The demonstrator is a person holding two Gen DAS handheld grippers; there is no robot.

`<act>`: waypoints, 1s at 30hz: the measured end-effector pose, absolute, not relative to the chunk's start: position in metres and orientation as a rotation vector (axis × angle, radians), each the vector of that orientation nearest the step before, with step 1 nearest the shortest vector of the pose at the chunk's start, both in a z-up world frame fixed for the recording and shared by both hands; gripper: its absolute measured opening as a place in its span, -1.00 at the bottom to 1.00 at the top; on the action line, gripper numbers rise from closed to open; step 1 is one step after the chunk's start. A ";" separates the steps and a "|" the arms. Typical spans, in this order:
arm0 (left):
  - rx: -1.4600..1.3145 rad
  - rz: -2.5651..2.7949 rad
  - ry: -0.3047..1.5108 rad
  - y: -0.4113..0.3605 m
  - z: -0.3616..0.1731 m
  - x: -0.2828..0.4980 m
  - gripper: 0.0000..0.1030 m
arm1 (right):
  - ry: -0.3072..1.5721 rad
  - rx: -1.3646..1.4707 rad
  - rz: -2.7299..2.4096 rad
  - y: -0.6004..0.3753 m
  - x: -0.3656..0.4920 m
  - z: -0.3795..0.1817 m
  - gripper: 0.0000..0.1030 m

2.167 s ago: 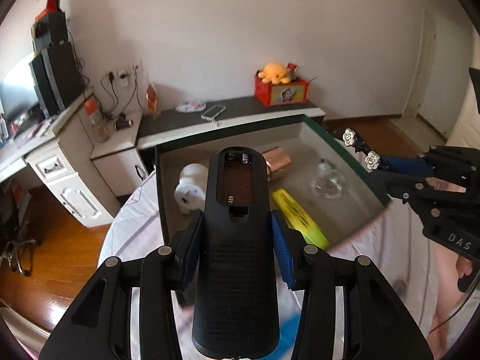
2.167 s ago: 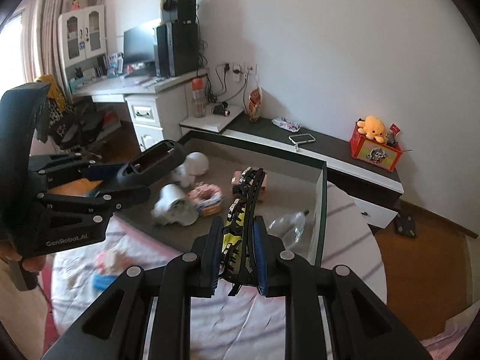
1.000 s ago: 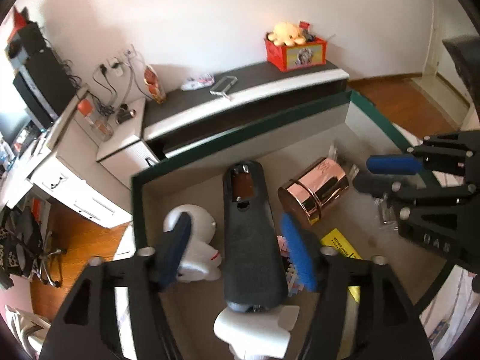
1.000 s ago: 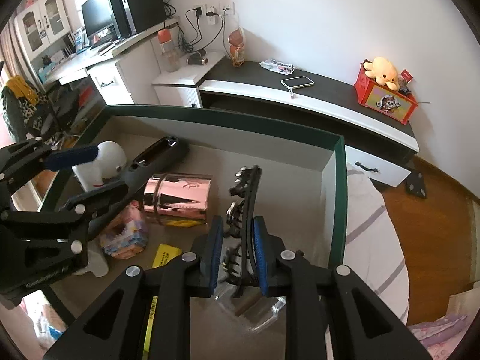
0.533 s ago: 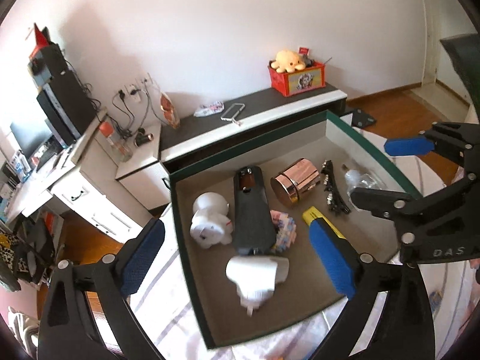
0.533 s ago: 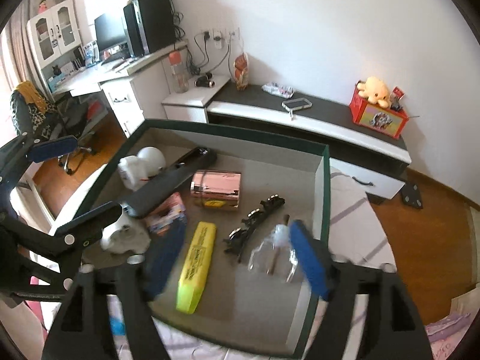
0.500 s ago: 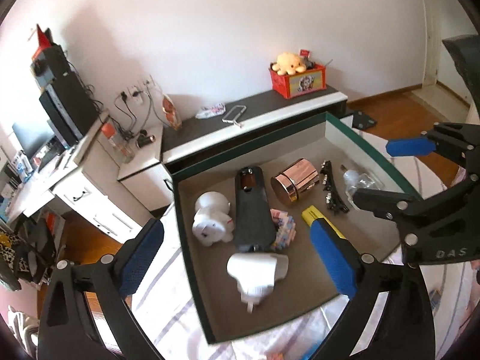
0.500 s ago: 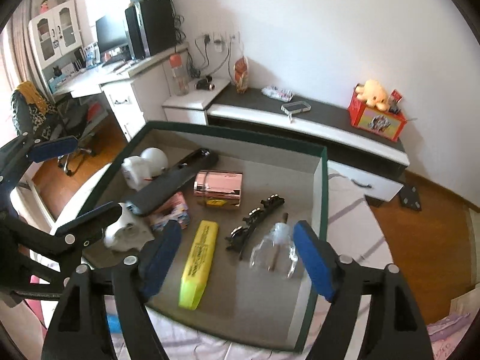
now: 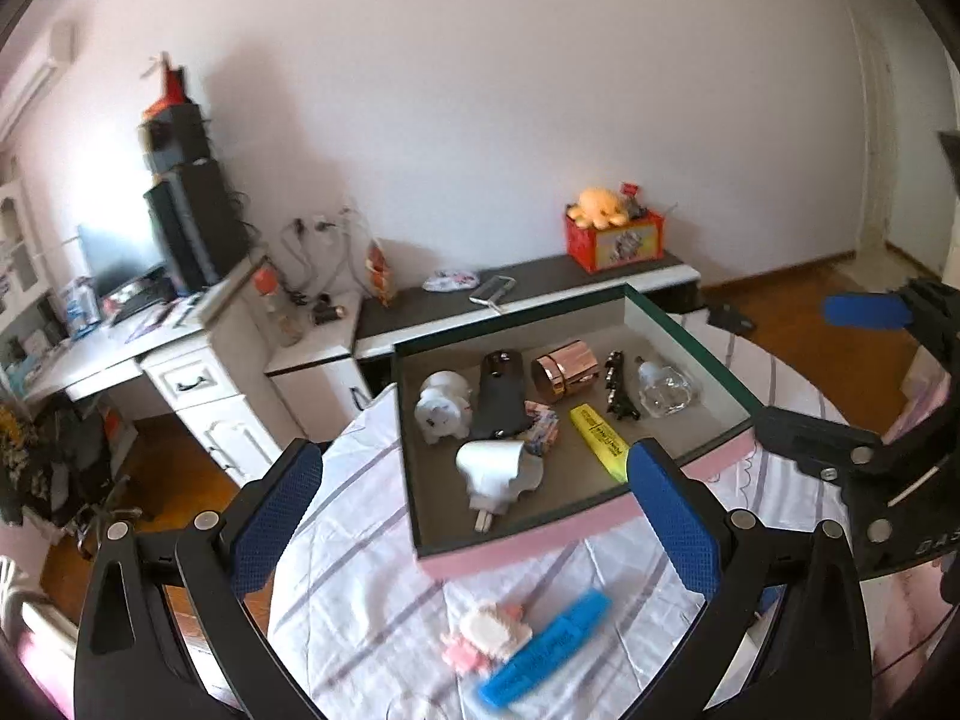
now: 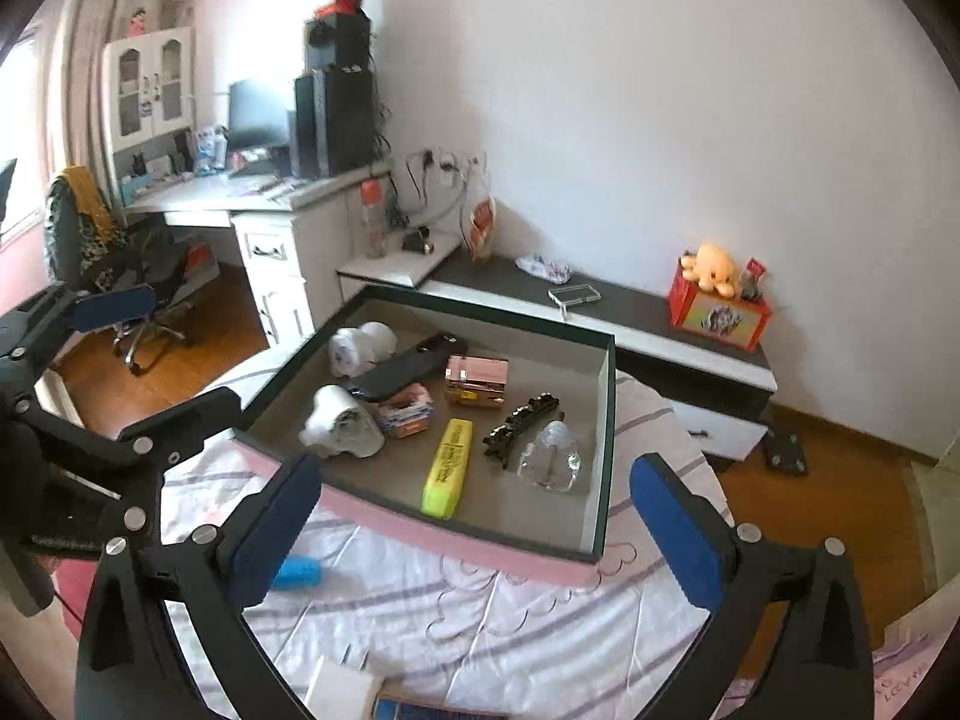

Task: Organize rigid objects
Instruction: 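Withdraw both grippers from the box back over the bed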

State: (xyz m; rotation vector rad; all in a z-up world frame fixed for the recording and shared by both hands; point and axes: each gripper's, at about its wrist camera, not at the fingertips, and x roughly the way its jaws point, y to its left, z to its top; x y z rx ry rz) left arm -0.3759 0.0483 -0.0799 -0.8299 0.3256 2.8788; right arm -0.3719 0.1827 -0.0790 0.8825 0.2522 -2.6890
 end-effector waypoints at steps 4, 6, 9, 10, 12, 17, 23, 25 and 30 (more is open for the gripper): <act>-0.710 2.954 0.293 0.043 -0.077 -0.333 0.99 | 0.257 0.800 -2.749 0.185 -0.339 -0.073 1.00; -0.693 2.932 0.246 0.041 -0.078 -0.317 0.99 | 0.260 0.760 -2.780 0.185 -0.320 -0.073 1.00; -0.658 2.928 0.221 0.039 -0.082 -0.290 0.99 | 0.272 0.710 -2.829 0.186 -0.292 -0.075 1.00; -0.664 2.937 0.213 0.038 -0.084 -0.283 0.99 | 0.275 0.700 -2.848 0.186 -0.284 -0.077 1.00; -0.671 2.926 0.177 0.037 -0.089 -0.271 0.99 | 0.257 0.669 -2.878 0.187 -0.264 -0.079 1.00; -0.702 2.867 0.121 0.029 -0.098 -0.248 0.99 | 0.158 0.682 -2.895 0.192 -0.236 -0.092 1.00; -0.744 2.884 0.116 0.024 -0.103 -0.244 0.99 | 0.134 0.737 -2.897 0.196 -0.230 -0.104 1.00; -0.768 2.888 0.122 0.022 -0.109 -0.245 0.99 | 0.120 0.754 -2.889 0.196 -0.227 -0.109 1.00; -0.861 2.887 0.118 0.014 -0.127 -0.253 0.99 | 0.113 0.818 -2.877 0.195 -0.233 -0.123 1.00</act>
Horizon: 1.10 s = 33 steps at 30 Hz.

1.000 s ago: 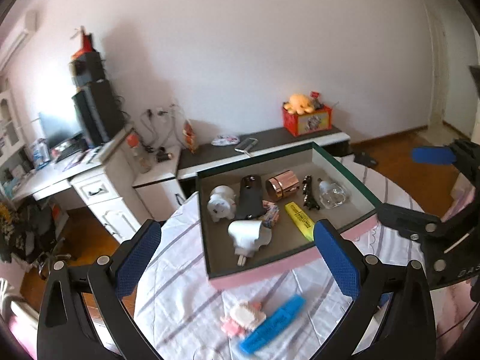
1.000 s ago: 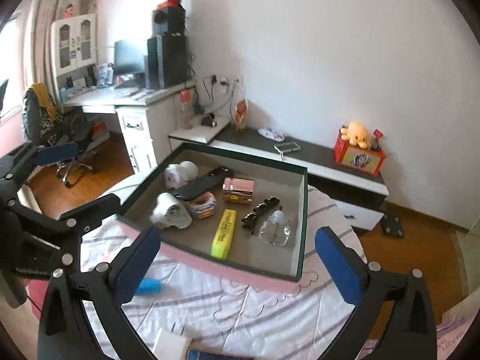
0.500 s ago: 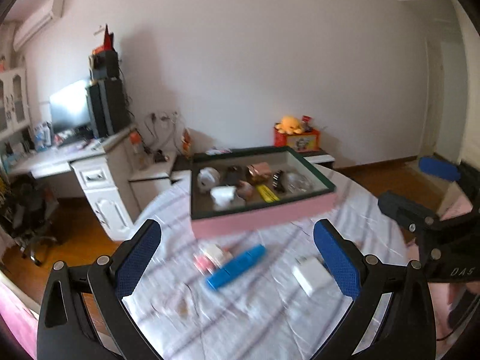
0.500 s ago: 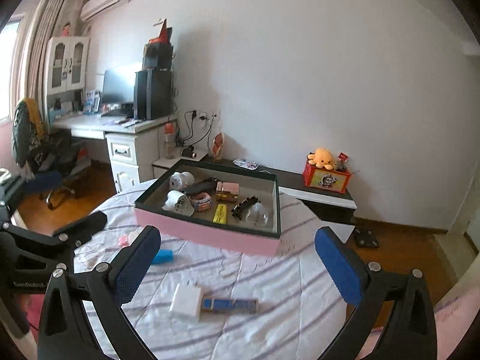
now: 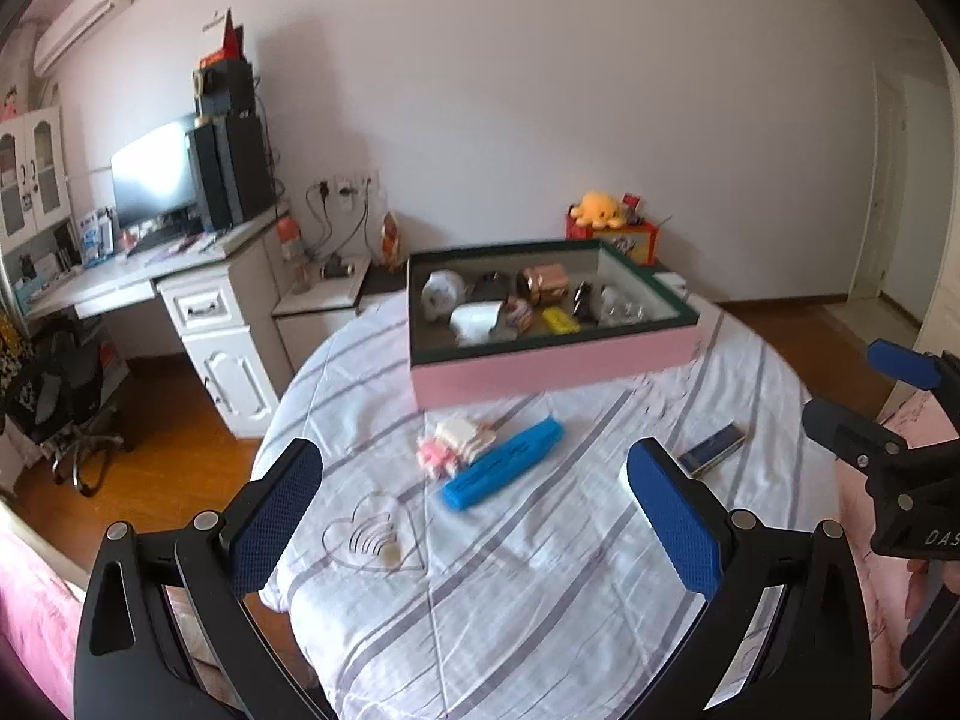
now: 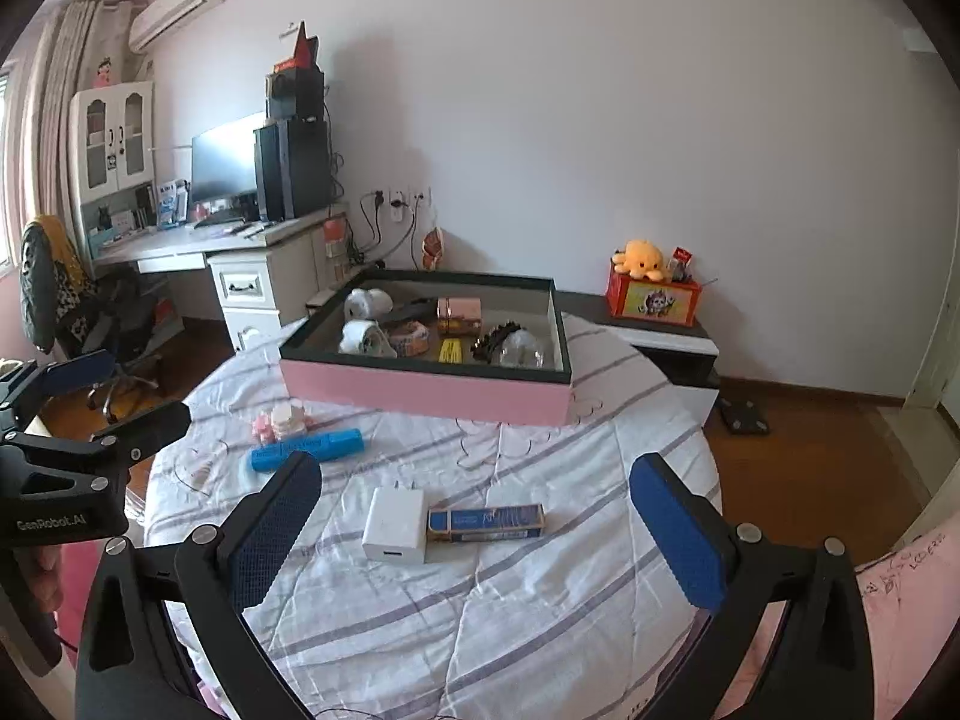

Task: Organize rigid objects
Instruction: 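Grasp the white charger with the right gripper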

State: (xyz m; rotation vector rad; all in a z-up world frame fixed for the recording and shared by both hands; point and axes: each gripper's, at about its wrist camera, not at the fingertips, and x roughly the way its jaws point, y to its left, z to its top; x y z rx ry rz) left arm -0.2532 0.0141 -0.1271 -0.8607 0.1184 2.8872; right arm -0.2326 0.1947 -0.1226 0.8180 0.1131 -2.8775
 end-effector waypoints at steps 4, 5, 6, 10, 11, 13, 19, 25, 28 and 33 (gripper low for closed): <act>-0.913 2.890 0.115 0.007 -0.138 -0.257 0.99 | 0.107 0.867 -2.859 0.191 -0.238 -0.134 1.00; -0.920 2.887 0.116 0.006 -0.139 -0.257 0.99 | 0.102 0.885 -2.849 0.191 -0.240 -0.137 1.00; -0.924 2.884 0.117 0.005 -0.141 -0.257 0.99 | 0.101 0.897 -2.846 0.190 -0.241 -0.139 1.00; -0.954 2.875 0.128 0.003 -0.149 -0.260 0.99 | 0.111 0.944 -2.824 0.184 -0.246 -0.150 1.00; -0.964 2.876 0.130 0.003 -0.152 -0.261 0.99 | 0.114 0.955 -2.817 0.182 -0.247 -0.153 1.00; -0.981 2.867 0.132 0.002 -0.155 -0.263 0.99 | 0.123 0.982 -2.794 0.177 -0.250 -0.160 1.00; -1.031 2.866 0.135 -0.005 -0.166 -0.269 0.99 | 0.120 1.055 -2.731 0.163 -0.258 -0.181 1.00; -1.069 2.873 0.135 -0.016 -0.174 -0.271 0.99 | 0.020 1.153 -2.660 0.156 -0.271 -0.209 1.00; -1.084 2.877 0.120 -0.022 -0.177 -0.273 0.99 | 0.034 1.158 -2.648 0.151 -0.274 -0.213 0.95; -1.119 2.869 0.120 -0.024 -0.185 -0.277 0.99 | 0.043 1.180 -2.605 0.144 -0.283 -0.219 0.35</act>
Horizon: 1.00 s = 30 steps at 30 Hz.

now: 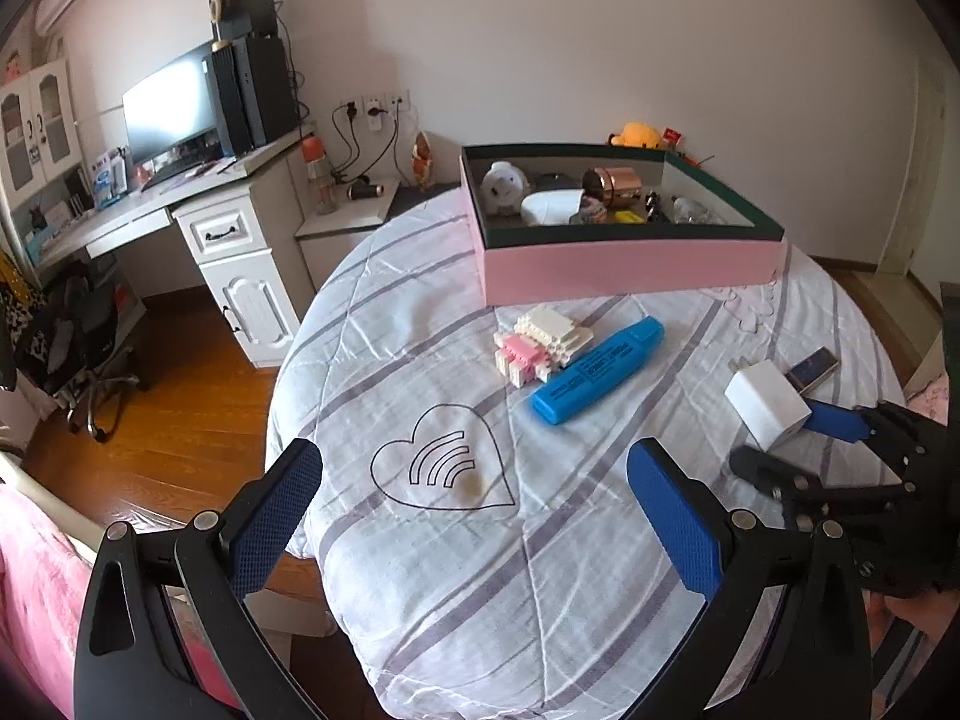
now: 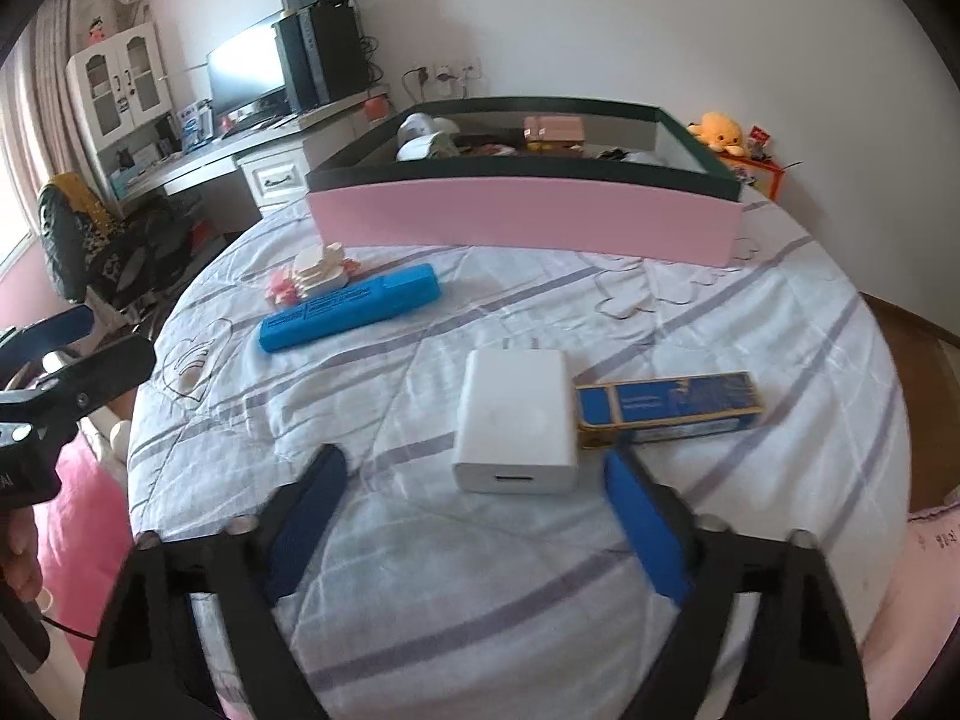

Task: Organize rigid objects
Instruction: 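Grasp the white charger with the right gripper, then grasp the blue highlighter with the left gripper while the right holds the charger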

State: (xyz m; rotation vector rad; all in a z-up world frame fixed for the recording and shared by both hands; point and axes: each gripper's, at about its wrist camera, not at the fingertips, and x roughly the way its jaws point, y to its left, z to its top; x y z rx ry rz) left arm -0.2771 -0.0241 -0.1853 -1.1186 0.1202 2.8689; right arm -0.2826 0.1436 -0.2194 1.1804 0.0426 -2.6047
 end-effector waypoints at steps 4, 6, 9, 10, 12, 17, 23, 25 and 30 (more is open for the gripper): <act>-1.136 2.850 0.131 -0.023 -0.190 -0.279 0.99 | 0.061 1.191 -2.604 0.141 -0.292 -0.225 0.32; -1.147 2.844 0.139 -0.021 -0.193 -0.281 0.99 | 0.065 1.192 -2.608 0.142 -0.298 -0.226 0.32; -1.158 2.823 0.143 -0.015 -0.197 -0.285 0.99 | 0.091 1.184 -2.621 0.144 -0.300 -0.225 -0.18; -1.165 2.817 0.148 -0.012 -0.198 -0.287 0.99 | 0.093 1.178 -2.617 0.146 -0.299 -0.224 -0.20; -1.175 2.806 0.156 -0.009 -0.201 -0.290 0.99 | 0.067 1.171 -2.594 0.155 -0.295 -0.223 -0.21; -1.201 2.769 0.136 0.004 -0.208 -0.303 0.99 | 0.094 1.171 -2.619 0.174 -0.286 -0.222 -0.20; -1.223 2.704 0.125 0.026 -0.217 -0.319 0.99 | 0.033 1.115 -2.613 0.187 -0.286 -0.228 -0.20; -1.237 2.678 0.122 0.030 -0.221 -0.325 0.99 | 0.041 1.089 -2.620 0.187 -0.286 -0.229 -0.20; -1.241 2.601 0.012 0.030 -0.226 -0.338 0.99 | -0.025 1.044 -2.601 0.195 -0.285 -0.232 -0.20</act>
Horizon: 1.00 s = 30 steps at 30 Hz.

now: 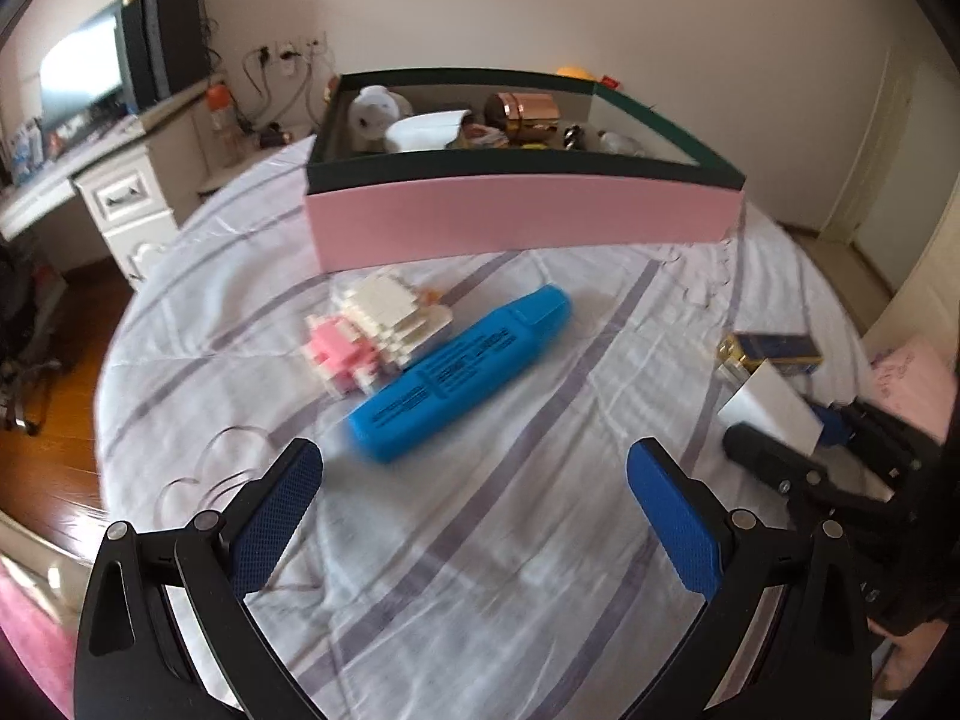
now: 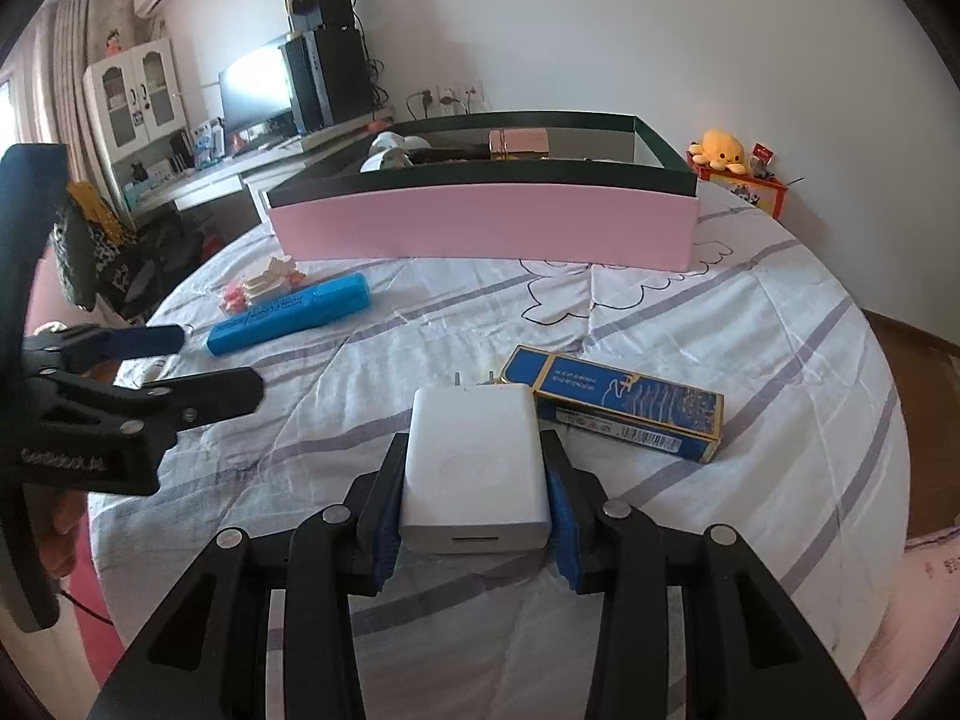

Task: Organize rigid objects
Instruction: 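Grasp the blue highlighter with the left gripper while the right holds the charger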

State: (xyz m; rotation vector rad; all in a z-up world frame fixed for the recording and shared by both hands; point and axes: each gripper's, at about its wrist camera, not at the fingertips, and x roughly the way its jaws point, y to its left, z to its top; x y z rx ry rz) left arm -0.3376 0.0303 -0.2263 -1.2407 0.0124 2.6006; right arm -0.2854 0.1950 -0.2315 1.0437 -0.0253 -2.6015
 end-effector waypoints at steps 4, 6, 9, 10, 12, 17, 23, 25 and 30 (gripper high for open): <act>-1.254 2.579 0.000 0.032 -0.231 -0.348 0.76 | -0.078 1.034 -2.581 0.200 -0.289 -0.232 -0.19; -1.243 2.590 0.016 0.033 -0.232 -0.351 0.66 | -0.082 1.032 -2.579 0.199 -0.289 -0.232 -0.19; -1.247 2.609 0.053 0.037 -0.231 -0.355 0.50 | -0.079 1.030 -2.580 0.198 -0.289 -0.233 -0.19; -1.249 2.608 0.063 0.040 -0.231 -0.356 0.40 | -0.080 1.030 -2.579 0.198 -0.289 -0.233 -0.19; -1.249 2.604 0.088 0.044 -0.232 -0.356 0.23 | -0.084 1.029 -2.577 0.198 -0.290 -0.233 -0.19; -1.223 2.535 0.147 0.062 -0.228 -0.343 -0.07 | -0.089 1.027 -2.574 0.198 -0.290 -0.232 -0.18; -1.212 2.566 0.243 0.085 -0.229 -0.346 -0.06 | -0.065 1.028 -2.583 0.197 -0.290 -0.233 -0.18; -1.221 2.584 0.251 0.088 -0.230 -0.352 -0.04 | -0.054 1.029 -2.587 0.196 -0.290 -0.233 -0.18; -1.190 2.623 0.307 0.095 -0.232 -0.356 -0.28 | -0.032 1.031 -2.595 0.194 -0.290 -0.233 -0.18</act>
